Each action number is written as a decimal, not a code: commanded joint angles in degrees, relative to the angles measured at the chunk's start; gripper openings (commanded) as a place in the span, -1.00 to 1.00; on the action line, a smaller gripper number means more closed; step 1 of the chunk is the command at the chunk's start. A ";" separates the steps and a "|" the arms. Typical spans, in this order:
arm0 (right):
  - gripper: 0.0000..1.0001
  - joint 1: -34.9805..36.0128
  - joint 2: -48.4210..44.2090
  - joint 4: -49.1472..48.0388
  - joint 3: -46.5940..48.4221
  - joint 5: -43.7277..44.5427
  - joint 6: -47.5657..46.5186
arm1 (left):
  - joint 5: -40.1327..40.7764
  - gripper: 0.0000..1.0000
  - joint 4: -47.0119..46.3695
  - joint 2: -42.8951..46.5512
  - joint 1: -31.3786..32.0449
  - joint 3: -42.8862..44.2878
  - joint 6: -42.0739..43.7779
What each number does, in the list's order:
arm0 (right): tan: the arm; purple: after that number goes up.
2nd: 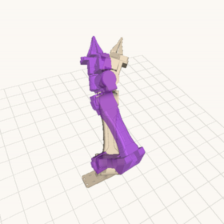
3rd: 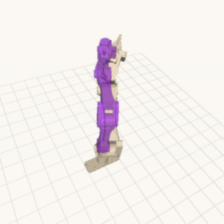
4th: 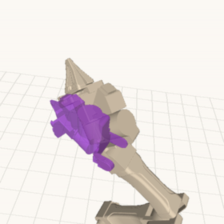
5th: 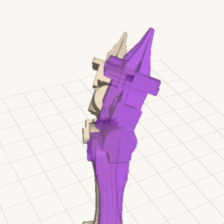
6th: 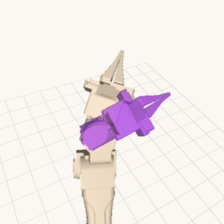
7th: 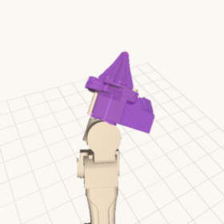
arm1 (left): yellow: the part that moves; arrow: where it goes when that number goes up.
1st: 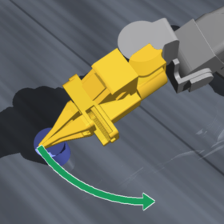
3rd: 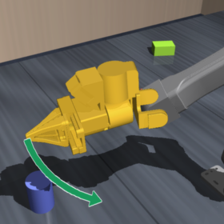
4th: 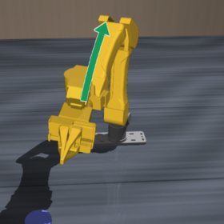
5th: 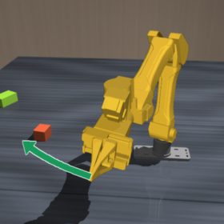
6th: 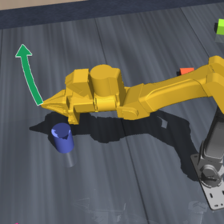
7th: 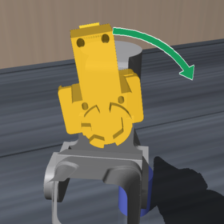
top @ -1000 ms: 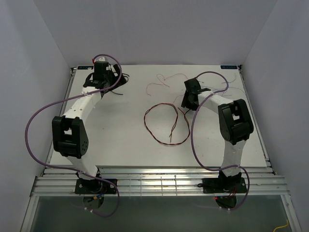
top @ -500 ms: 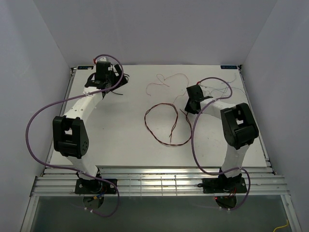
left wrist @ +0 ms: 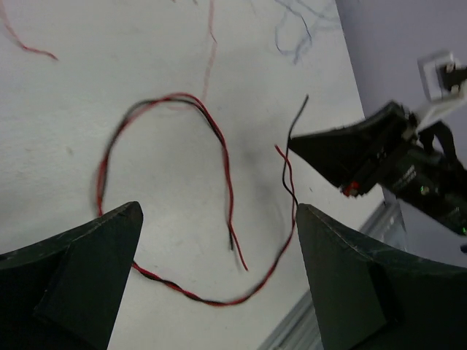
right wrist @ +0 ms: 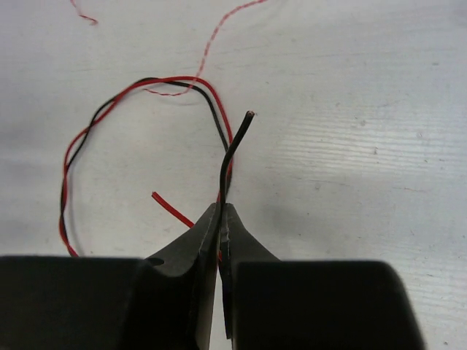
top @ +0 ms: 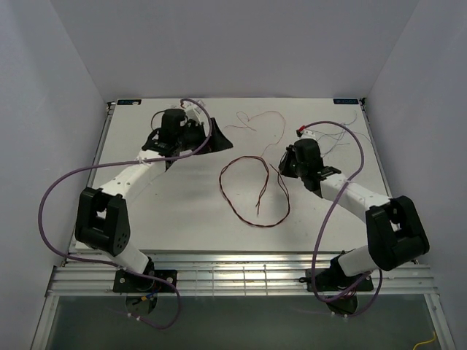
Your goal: Untangle the cables
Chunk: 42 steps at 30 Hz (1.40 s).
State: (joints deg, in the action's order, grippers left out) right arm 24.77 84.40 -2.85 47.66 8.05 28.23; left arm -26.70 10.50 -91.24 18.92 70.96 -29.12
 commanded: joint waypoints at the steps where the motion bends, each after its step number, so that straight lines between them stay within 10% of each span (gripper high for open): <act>1: -0.85 0.54 -5.11 -6.38 -2.39 -3.30 -3.09 | -13.64 0.96 -8.20 4.49 4.54 -6.34 -1.20; 9: -0.84 1.06 -11.62 -5.15 -4.94 -7.43 -2.92 | -10.06 0.96 -23.41 1.43 16.48 -11.73 -10.95; 20: -0.85 1.51 -13.04 0.29 -5.31 -3.49 -3.35 | 5.96 0.96 -17.62 -7.64 21.86 -5.83 -9.19; 30: 0.07 0.36 -1.44 15.68 -3.71 -0.23 -7.40 | 15.88 0.96 -10.77 -0.26 21.86 -11.01 -7.26; 40: -0.27 0.36 5.68 16.83 -3.19 0.47 -8.54 | 18.17 0.96 -6.55 2.03 21.86 -12.86 -7.44; 42: -0.83 0.36 6.30 16.65 -2.92 0.30 -8.36 | 18.00 0.96 -6.55 2.12 21.86 -12.77 -7.35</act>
State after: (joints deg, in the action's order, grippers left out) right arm 25.23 88.25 12.03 44.71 8.08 20.12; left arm -9.58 3.22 -92.77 40.80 58.37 -36.91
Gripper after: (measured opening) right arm 0.145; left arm 0.979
